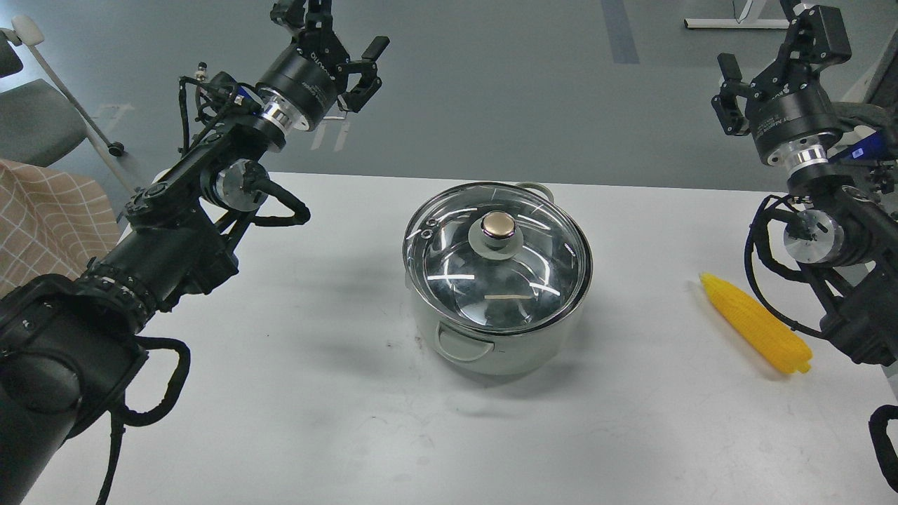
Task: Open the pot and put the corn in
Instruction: 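Raise the left arm and swing the left gripper above the pot lid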
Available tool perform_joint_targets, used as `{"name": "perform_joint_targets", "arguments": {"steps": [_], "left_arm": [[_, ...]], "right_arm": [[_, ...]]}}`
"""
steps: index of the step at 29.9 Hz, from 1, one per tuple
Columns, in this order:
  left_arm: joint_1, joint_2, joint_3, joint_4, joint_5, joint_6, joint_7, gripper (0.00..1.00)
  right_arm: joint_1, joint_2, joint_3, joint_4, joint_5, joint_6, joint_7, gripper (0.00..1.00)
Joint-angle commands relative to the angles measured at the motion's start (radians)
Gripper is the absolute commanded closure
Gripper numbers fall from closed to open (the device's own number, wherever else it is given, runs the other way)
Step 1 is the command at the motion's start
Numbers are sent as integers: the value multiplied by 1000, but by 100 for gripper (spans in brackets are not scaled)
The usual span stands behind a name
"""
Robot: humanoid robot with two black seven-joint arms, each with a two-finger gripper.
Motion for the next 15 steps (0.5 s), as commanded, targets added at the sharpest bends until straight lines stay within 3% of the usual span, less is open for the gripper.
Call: {"name": "perform_joint_targets", "arguments": {"steps": [1,15], "left_arm": [[-3,11,-2,18,-6,-4,0,2],[7,-38,-4,6,-46,51,-19,2]], "right_arm": [[-1,0,0,0,0,0,0,1],[-5,0,0,3,2,0,0,1]]}}
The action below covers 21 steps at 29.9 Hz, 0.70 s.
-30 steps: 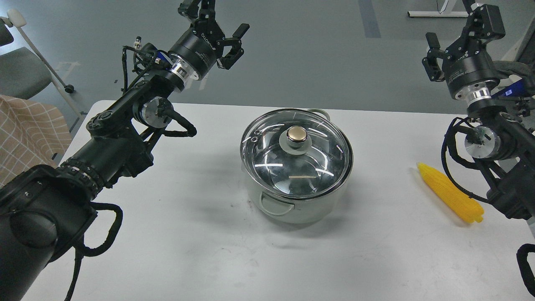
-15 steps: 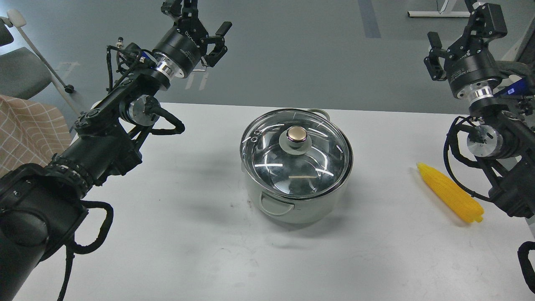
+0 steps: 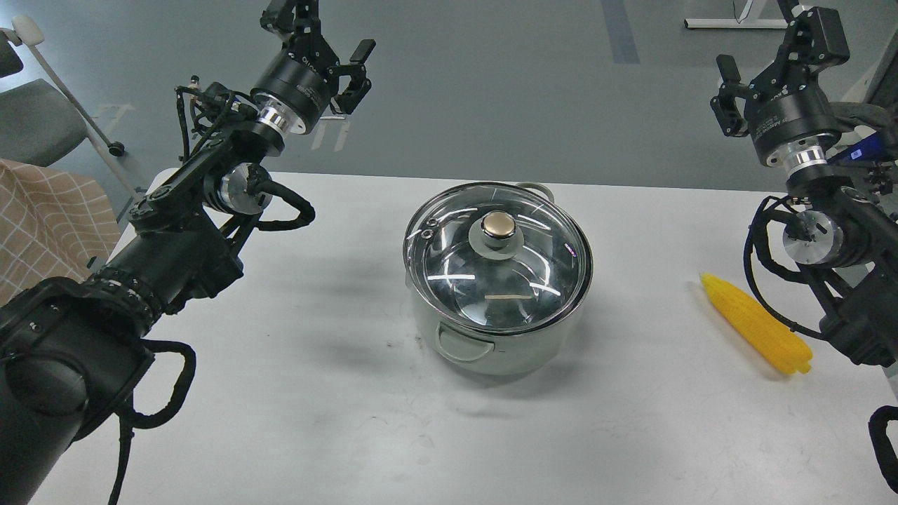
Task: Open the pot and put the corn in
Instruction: 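Raise the left arm and swing the left gripper above the pot lid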
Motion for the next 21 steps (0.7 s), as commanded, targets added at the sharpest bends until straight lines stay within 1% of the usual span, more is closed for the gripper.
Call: {"name": "perform_joint_targets", "arguments": {"steps": [1,15,21], "left_arm": [[1,-1,1,-3,-4,5,-1,2],[7,-4,1,-26,-5,8,-1,2],[7,-4,15,-53,1,8,-1,2]], "right_arm": [[-1,1,0,1,0,0,0,1],[-1,-2,0,2,0,-2,0,1],[-1,-3,0,2,0,-2,0,1]]}}
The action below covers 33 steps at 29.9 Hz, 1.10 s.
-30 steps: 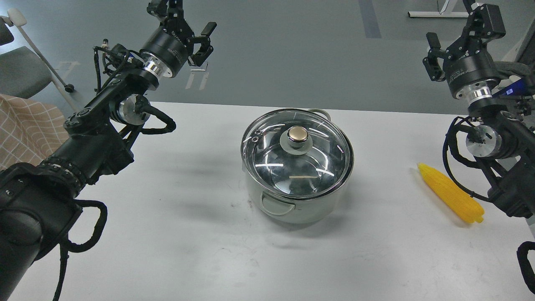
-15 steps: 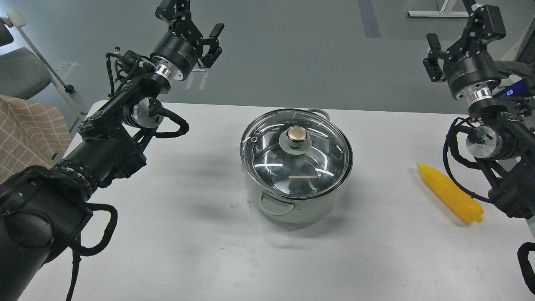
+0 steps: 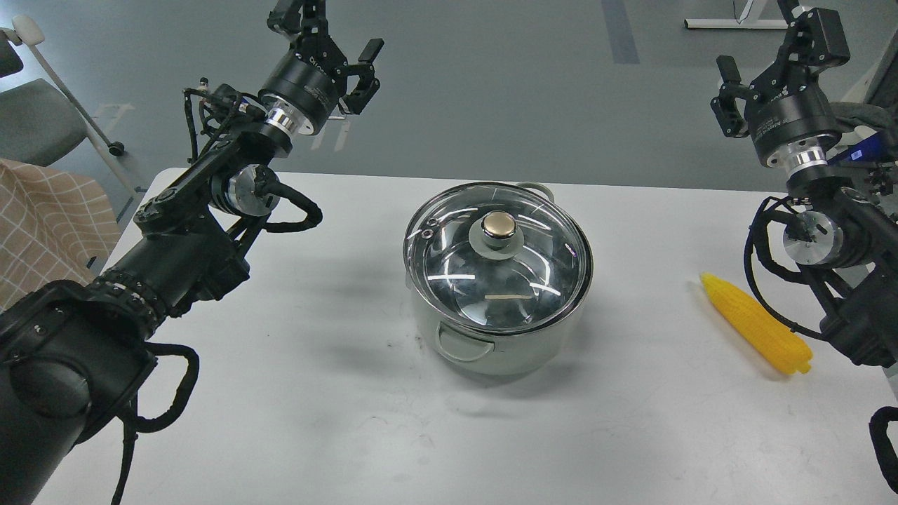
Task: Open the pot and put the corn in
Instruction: 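Raise the left arm and swing the left gripper above the pot lid, then lower the left gripper onto the lid knob and grasp it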
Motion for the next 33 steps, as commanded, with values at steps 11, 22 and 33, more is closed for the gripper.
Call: {"name": "perform_joint_targets", "arguments": {"steps": [11,22,33], "left_arm": [[-50,113,9,-147,244,-3,-3,2],[-35,290,9,-618,819,23,-20,2],[19,316,83,-822,1541,58,-38,2]], "right_arm": [[-2,-28,0,3,0,0,0,1],[-9,-43,2,18,0,-3,0,1],[-17,-42,2,32,0,-5,0,1]]}}
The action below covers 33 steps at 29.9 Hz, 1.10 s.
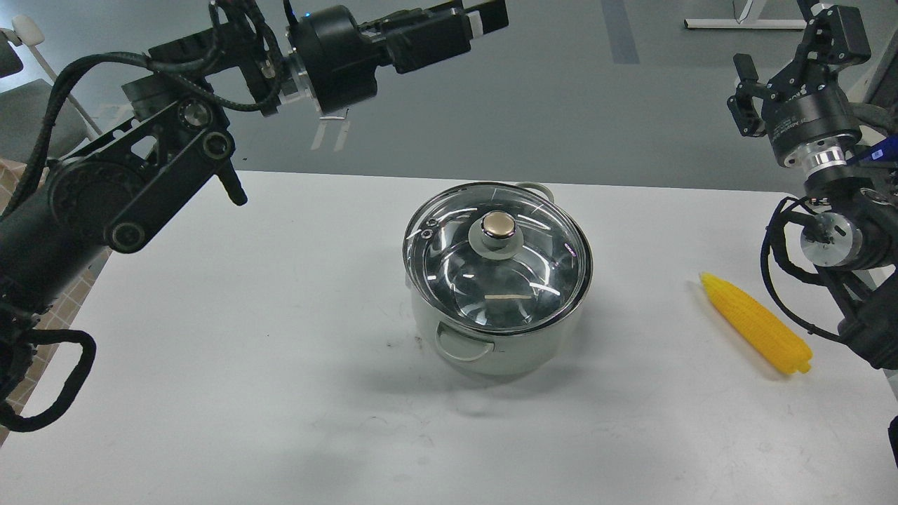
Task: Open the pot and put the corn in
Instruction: 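Lower the left gripper onto the lid knob and grasp it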
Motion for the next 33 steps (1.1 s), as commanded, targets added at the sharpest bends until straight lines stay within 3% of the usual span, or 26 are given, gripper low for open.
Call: {"name": "perform_joint_targets", "arguments": {"steps": [1,4,7,21,33], "left_arm": [[10,5,92,-31,232,86,-26,2],[10,6,233,-22,376,235,-33,2],[12,-6,290,-18,437,269,-32,2],[78,-168,332,153,437,323,-27,3],[122,-159,335,180,437,329,-29,4]], "right_arm": [[-6,2,0,8,0,-4,0,1],[-15,2,0,16,0,-4,0,1],[-21,0,0,18,0,-4,0,1],[-44,0,1,25,0,-9,0,1],[-52,0,3,25,0,-9,0,1]]}}
